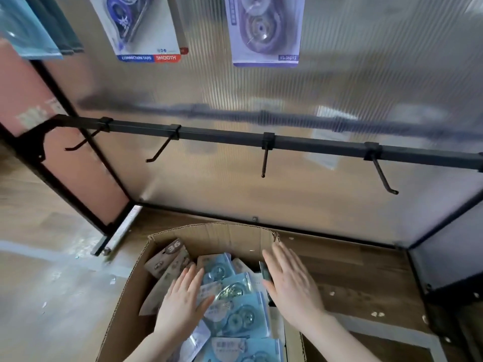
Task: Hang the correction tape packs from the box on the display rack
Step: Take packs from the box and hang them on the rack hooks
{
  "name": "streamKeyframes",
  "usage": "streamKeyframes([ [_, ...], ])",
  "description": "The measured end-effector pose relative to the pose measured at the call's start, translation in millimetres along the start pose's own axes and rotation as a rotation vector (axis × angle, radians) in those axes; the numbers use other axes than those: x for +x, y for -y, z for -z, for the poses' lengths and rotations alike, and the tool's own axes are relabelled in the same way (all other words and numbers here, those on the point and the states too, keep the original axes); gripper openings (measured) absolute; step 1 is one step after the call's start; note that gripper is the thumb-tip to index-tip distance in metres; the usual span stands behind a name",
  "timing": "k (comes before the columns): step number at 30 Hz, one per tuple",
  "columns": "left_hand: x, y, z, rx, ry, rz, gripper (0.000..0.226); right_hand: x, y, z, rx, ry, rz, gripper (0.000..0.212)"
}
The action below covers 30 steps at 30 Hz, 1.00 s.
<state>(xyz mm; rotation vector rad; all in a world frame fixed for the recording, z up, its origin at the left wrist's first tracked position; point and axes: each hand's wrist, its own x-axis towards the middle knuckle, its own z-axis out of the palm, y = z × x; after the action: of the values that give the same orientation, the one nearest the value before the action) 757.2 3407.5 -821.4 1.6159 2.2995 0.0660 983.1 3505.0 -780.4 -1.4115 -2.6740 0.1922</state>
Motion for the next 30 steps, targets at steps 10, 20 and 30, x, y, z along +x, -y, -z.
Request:
streamKeyframes([
  [10,-14.2,14.0,-4.3,0.001,0.247,0.064,0.104,-1.4,-7.2,-21.2,-0.11,-0.123,0.05,0.051],
  [20,-28.9,41.7,-9.6,-0.207,0.319,0.167,0.12,0.0,-9.5,-23.7,-0.112,-0.13,0.06,0.061],
  [30,-35.2,51.0,-14.7,-0.423,0.315,0.266,0.083,-1.4,-2.1,-20.8,-0.148,-0.09,0.044,0.062],
])
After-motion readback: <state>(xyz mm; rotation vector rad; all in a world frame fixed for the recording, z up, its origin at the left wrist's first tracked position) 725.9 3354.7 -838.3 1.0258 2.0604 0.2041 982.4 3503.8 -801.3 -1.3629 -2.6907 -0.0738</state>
